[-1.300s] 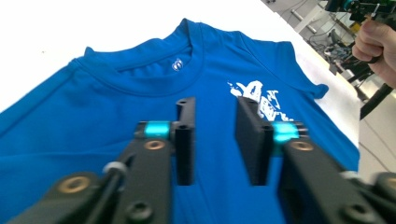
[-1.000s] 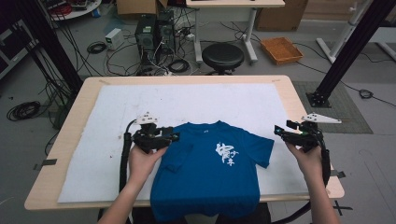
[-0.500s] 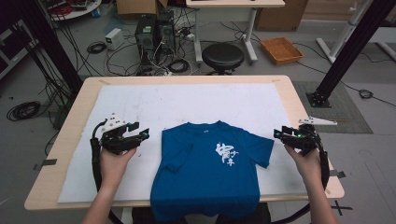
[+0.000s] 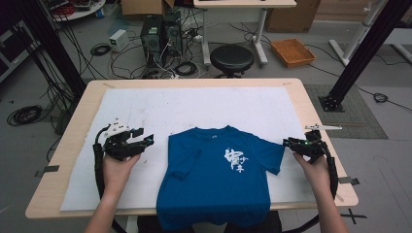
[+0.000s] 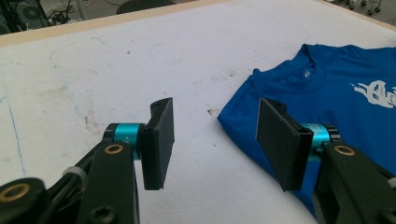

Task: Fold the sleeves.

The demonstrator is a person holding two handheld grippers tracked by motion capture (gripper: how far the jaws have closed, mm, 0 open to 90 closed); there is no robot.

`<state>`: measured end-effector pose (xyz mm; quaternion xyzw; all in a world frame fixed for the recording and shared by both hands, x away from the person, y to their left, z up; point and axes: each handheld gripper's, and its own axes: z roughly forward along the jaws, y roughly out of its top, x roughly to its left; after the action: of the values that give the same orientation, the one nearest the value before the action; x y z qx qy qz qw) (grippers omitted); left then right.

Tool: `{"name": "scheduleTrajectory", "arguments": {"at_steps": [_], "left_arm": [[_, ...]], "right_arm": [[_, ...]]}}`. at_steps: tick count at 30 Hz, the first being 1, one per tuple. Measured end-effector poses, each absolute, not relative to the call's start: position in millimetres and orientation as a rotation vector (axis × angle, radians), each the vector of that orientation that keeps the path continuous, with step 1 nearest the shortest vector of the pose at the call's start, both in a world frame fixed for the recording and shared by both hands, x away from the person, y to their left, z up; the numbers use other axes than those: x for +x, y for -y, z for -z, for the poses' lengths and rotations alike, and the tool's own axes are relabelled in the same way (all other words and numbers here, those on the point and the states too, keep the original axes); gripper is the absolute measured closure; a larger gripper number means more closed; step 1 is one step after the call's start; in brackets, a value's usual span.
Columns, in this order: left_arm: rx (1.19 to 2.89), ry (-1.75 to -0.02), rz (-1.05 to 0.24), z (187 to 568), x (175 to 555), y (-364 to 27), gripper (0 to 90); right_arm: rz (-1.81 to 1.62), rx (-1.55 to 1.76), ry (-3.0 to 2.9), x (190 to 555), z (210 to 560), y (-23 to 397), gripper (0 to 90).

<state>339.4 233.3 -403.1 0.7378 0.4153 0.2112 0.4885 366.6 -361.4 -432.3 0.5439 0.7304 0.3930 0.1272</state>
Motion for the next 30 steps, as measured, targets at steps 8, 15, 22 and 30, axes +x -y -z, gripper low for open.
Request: {"name": "scheduleTrajectory", "arguments": {"at_steps": [8,15,22,30], "left_arm": [[1.805,-1.017,-0.5,405.1,340.3,-231.1,46.8],[1.798,-1.021,-0.496,405.3,340.5,-230.9,46.8],[1.8,-1.02,-0.482,405.9,342.1,-231.1,46.8],[1.807,-1.014,-0.465,405.3,342.3,-228.4,46.8]], "right_arm": [[-1.08,1.561,-2.196,371.6,443.3,356.8,71.2],[-1.105,1.456,-2.221,365.0,433.4,348.5,89.3],[-1.237,1.33,-2.223,352.5,401.3,321.3,89.4],[-1.164,1.153,-2.322,345.1,381.8,236.7,89.4]]}}
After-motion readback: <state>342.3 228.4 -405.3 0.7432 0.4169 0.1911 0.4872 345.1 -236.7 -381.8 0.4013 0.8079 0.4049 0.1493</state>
